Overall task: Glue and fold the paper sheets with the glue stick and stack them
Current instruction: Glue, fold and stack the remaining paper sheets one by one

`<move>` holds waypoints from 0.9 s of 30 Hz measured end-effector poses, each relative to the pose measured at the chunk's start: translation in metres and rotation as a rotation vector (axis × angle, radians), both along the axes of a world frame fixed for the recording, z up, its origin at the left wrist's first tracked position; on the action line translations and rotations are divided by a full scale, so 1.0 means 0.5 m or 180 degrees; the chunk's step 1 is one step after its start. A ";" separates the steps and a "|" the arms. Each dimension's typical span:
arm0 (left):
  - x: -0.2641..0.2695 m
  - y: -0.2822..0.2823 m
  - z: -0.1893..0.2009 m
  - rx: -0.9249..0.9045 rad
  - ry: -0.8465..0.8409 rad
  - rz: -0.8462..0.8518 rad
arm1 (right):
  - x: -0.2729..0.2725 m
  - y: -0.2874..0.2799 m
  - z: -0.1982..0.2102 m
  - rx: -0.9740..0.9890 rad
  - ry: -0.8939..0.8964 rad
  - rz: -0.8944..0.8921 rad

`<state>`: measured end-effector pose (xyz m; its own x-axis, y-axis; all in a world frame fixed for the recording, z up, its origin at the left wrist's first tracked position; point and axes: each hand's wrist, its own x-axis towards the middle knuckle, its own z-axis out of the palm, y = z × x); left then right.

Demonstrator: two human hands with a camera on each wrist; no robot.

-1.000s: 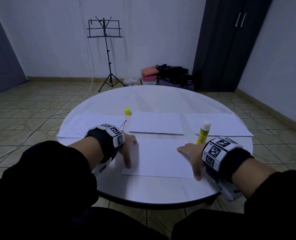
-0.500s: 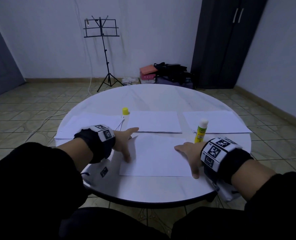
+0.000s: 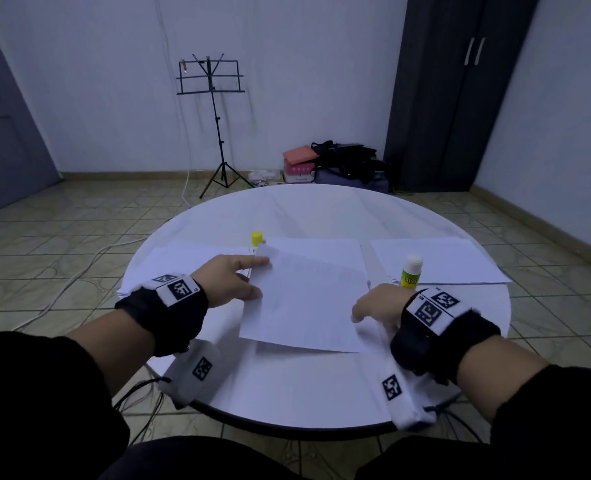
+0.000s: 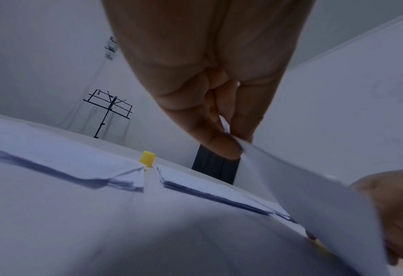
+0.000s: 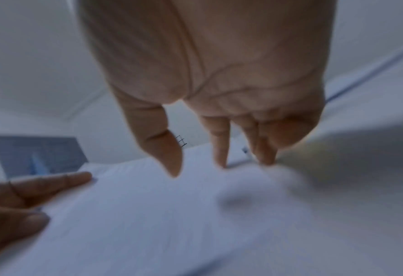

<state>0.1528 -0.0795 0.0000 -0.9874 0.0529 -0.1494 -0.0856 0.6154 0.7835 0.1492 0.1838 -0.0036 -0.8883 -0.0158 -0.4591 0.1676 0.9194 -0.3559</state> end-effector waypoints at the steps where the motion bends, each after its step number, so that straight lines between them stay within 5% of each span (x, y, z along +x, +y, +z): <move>1: -0.006 -0.002 0.005 -0.0032 0.0057 0.0055 | -0.004 -0.004 -0.001 -0.0123 0.0023 -0.0166; 10: -0.117 0.018 -0.012 -0.0179 0.0307 0.0475 | -0.085 -0.048 0.005 -0.0508 0.0782 -0.0680; 16: -0.212 0.055 -0.014 -0.1482 0.0026 -0.0099 | -0.151 -0.072 0.012 -0.0303 0.0764 -0.0540; 22: -0.260 0.069 -0.046 -0.2445 -0.0798 -0.0460 | -0.167 -0.075 0.003 0.0735 0.0291 0.0031; 27: -0.261 0.085 -0.054 -0.2926 -0.0673 -0.0557 | -0.166 -0.054 -0.001 0.0810 0.0419 0.0101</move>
<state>0.0222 -0.0372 -0.0271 -0.9245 -0.0297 -0.3801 -0.0185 0.9993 -0.0332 0.0664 0.1570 -0.0042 -0.9414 0.0564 -0.3325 0.1050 0.9860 -0.1299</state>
